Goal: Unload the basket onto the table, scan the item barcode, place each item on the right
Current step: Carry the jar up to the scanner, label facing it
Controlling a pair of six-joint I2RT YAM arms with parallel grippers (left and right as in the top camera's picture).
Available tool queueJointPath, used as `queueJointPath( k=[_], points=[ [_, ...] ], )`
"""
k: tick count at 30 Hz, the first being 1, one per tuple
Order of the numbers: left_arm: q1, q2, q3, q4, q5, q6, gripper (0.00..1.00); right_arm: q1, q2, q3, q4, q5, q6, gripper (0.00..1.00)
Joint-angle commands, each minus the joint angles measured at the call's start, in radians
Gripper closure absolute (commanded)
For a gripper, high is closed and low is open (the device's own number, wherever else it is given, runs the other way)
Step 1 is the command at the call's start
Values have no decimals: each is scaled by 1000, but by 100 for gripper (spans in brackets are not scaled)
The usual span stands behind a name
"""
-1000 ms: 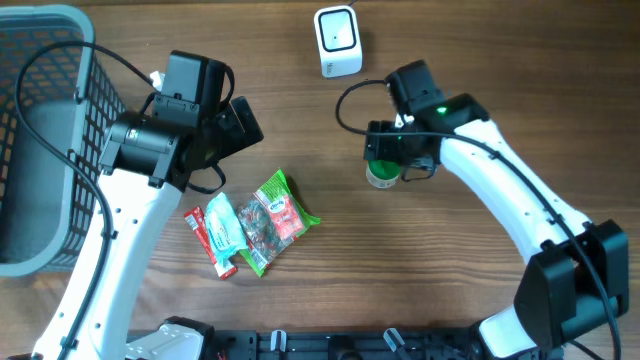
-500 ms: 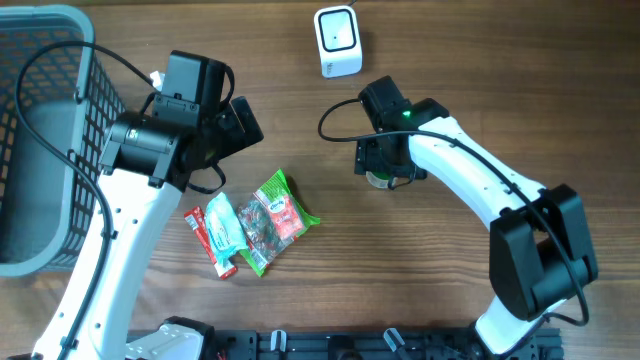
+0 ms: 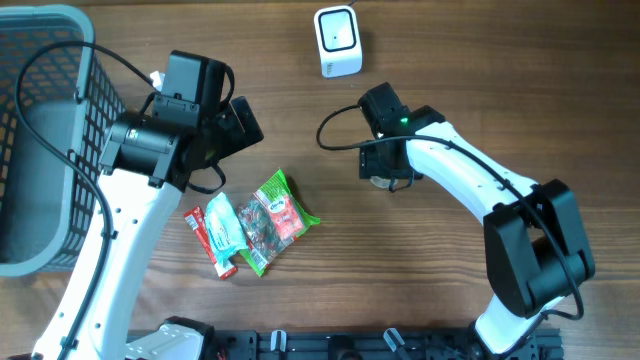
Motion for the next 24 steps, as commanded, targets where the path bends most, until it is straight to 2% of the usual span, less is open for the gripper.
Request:
queueJointPath(
  k=[1, 5, 24],
  points=[
    [3, 1, 6, 0, -5, -13, 0, 1, 18, -6, -3, 18, -171, 28],
    [3, 1, 6, 0, -5, -13, 0, 0, 18, -6, -2, 16, -131, 23],
    [3, 1, 6, 0, -5, -13, 0, 1, 82, -7, 51, 18, -116, 25]
  ],
)
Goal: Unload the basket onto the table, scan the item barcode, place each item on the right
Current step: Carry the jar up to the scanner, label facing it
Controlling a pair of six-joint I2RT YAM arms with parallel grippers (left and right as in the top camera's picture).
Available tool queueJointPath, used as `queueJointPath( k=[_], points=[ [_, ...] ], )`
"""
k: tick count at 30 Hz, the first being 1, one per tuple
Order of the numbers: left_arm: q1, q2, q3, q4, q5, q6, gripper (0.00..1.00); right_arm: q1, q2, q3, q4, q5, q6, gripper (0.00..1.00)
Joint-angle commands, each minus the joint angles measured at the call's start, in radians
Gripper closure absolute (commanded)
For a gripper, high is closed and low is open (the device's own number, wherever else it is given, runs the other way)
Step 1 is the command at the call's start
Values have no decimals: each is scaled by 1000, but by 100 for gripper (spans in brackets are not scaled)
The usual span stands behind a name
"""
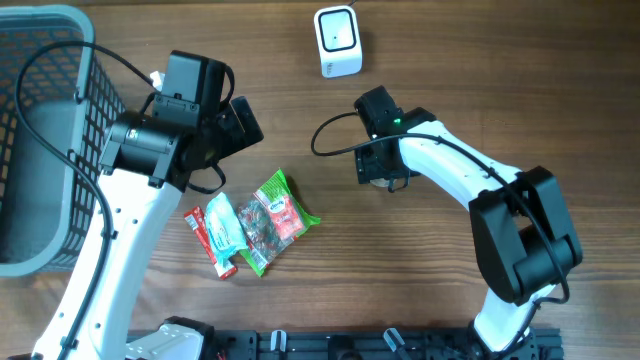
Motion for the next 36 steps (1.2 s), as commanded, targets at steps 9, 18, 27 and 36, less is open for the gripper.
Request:
queueJointPath(
  k=[9, 18, 27, 36],
  points=[
    [3, 1, 6, 0, -5, -13, 0, 2, -77, 198, -172, -75, -95, 63],
    [3, 1, 6, 0, -5, -13, 0, -3, -106, 598, -528, -91, -88, 68],
    [3, 1, 6, 0, -5, -13, 0, -19, -43, 575, -100, -148, -129, 76],
    [3, 1, 6, 0, -5, -13, 0, -19, 204, 566, 454, -51, -128, 78]
  ],
)
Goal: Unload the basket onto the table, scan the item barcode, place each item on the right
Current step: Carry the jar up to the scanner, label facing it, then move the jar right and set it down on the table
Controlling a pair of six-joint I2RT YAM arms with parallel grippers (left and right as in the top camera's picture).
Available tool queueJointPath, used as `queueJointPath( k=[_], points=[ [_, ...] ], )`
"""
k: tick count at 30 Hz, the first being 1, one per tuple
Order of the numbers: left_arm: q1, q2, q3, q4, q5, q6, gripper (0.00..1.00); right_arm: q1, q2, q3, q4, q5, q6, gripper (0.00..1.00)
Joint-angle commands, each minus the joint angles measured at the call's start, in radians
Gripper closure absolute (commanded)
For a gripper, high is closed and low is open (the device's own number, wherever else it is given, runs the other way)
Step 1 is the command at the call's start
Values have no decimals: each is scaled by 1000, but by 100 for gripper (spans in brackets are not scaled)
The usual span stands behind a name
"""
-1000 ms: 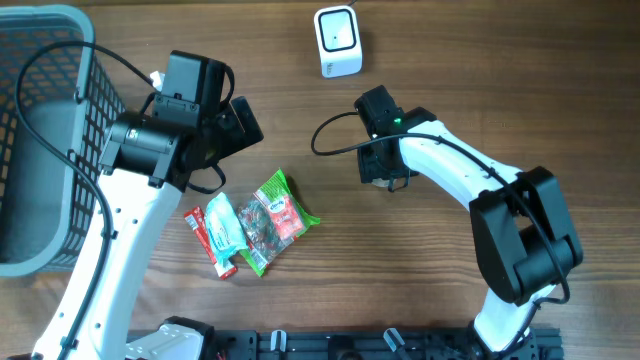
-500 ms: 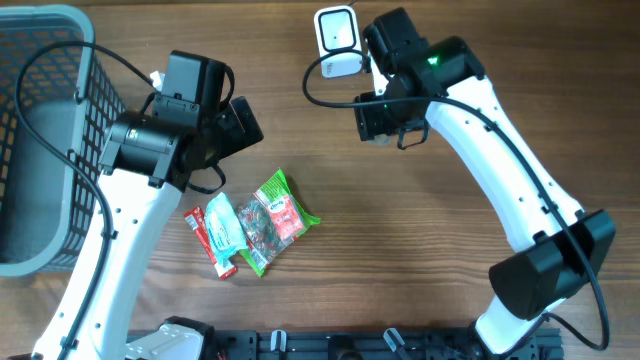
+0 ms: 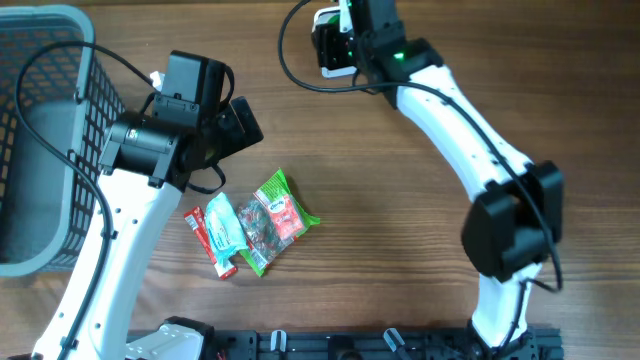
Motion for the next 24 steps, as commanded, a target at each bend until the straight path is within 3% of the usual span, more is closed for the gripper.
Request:
queueJointPath(
  k=[1, 4, 8, 13, 16, 24],
  points=[
    [3, 1, 6, 0, -5, -13, 0, -3, 82, 4, 127, 42, -6, 77],
    [3, 1, 6, 0, -5, -13, 0, -4, 164, 4, 294, 111, 17, 77],
    [3, 1, 6, 0, -5, -13, 0, -16, 246, 4, 523, 117, 54, 90],
    [3, 1, 6, 0, -5, -13, 0, -54, 322, 4, 778, 117, 123, 89],
    [3, 1, 6, 0, -5, -13, 0, -69, 323, 4, 813, 97, 182, 89],
    [3, 1, 6, 0, -5, -13, 0, -69, 380, 4, 829, 93, 172, 91]
  ],
)
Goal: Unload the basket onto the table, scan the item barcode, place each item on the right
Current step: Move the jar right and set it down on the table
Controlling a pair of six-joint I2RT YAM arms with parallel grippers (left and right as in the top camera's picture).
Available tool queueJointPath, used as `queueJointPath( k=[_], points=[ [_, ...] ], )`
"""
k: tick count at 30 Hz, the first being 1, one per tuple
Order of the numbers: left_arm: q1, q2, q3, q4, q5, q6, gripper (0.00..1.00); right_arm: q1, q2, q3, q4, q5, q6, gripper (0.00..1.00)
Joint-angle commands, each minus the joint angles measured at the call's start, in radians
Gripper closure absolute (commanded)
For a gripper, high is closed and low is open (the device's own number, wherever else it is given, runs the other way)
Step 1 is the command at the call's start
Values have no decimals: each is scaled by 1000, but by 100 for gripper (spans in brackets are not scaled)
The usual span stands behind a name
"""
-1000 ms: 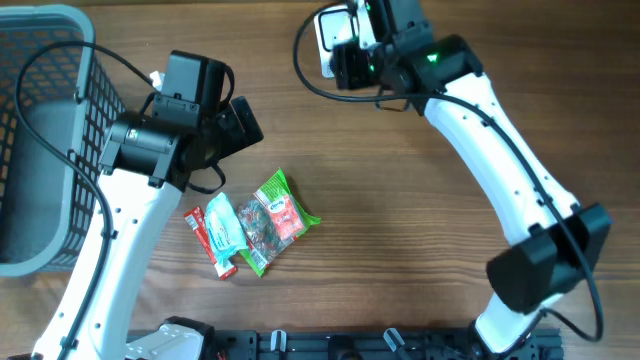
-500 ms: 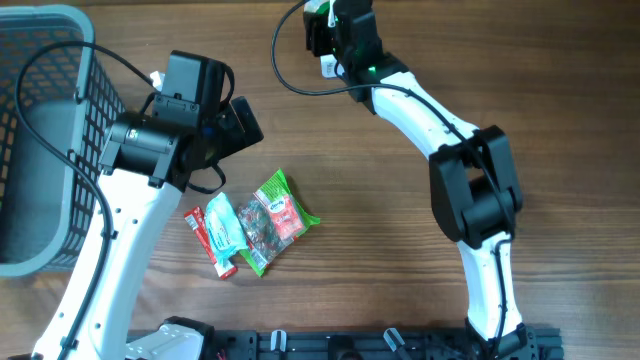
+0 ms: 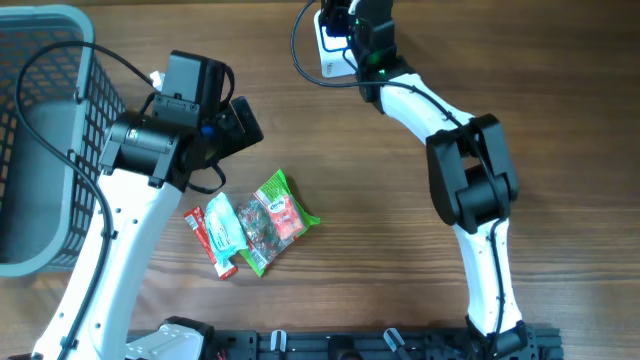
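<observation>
The white barcode scanner point(image 3: 331, 62) stands at the table's far edge. My right gripper point(image 3: 346, 22) hangs right over its top, fingers hidden under the black wrist, so neither their state nor anything they hold shows. A pile of snack packets lies at centre left: a green packet point(image 3: 281, 208), a pale blue one point(image 3: 224, 226) and a red one point(image 3: 205, 238). My left gripper point(image 3: 247, 122) hovers above and left of the pile, holding nothing that I can see; its fingers read as one dark shape.
A grey mesh basket point(image 3: 40, 60) fills the far left, with the left arm's black cable looping over its rim. The right arm stretches from the near right edge up to the scanner.
The right wrist has shifted a little further over the scanner and the arm's elbow has swung in, folding the arm straighter. The left arm and the packets have not moved.
The right gripper was low on the table at centre right, over a small pale round thing, and stayed there a moment later. Then it was up at the scanner and that spot was bare wood. Now it sits over the scanner. The left arm stayed still throughout.
</observation>
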Motion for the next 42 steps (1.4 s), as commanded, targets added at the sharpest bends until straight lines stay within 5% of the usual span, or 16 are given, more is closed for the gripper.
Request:
queueJointPath(
  k=[1, 7, 12, 14, 17, 20, 27, 29, 30, 31, 33, 38, 42],
  points=[
    [3, 1, 6, 0, -5, -13, 0, 2, 32, 18, 11, -12, 11, 89],
    [3, 1, 6, 0, -5, -13, 0, -68, -350, 18, -253, -148, 10, 90],
    [3, 1, 6, 0, -5, -13, 0, -200, -711, 18, -1066, -147, -73, 90],
    [3, 1, 6, 0, -5, -13, 0, -278, -726, 17, -1444, -109, -102, 90],
    [3, 1, 6, 0, -5, -13, 0, -365, -687, -69, -1764, -65, -101, 90],
    [3, 1, 6, 0, -5, -13, 0, -430, -675, -351, -1659, -66, -99, 92],
    [3, 1, 6, 0, -5, -13, 0, -505, -675, -679, -1283, -65, -94, 90],
    [3, 1, 6, 0, -5, -13, 0, -505, -675, -702, -1255, -65, -94, 73],
    [3, 1, 6, 0, -5, -13, 0, -505, -675, -706, -1250, -65, -94, 56],
    [3, 1, 6, 0, -5, -13, 0, -505, -675, -706, -1249, -65, -94, 27],
    [3, 1, 6, 0, -5, -13, 0, -505, -675, -706, -1255, -64, -131, 1],
    [3, 1, 6, 0, -5, -13, 0, -504, -689, -403, -1545, -80, -151, 1],
    [3, 1, 6, 0, -5, -13, 0, -455, -692, -208, -1724, -368, -328, 8]
  ],
)
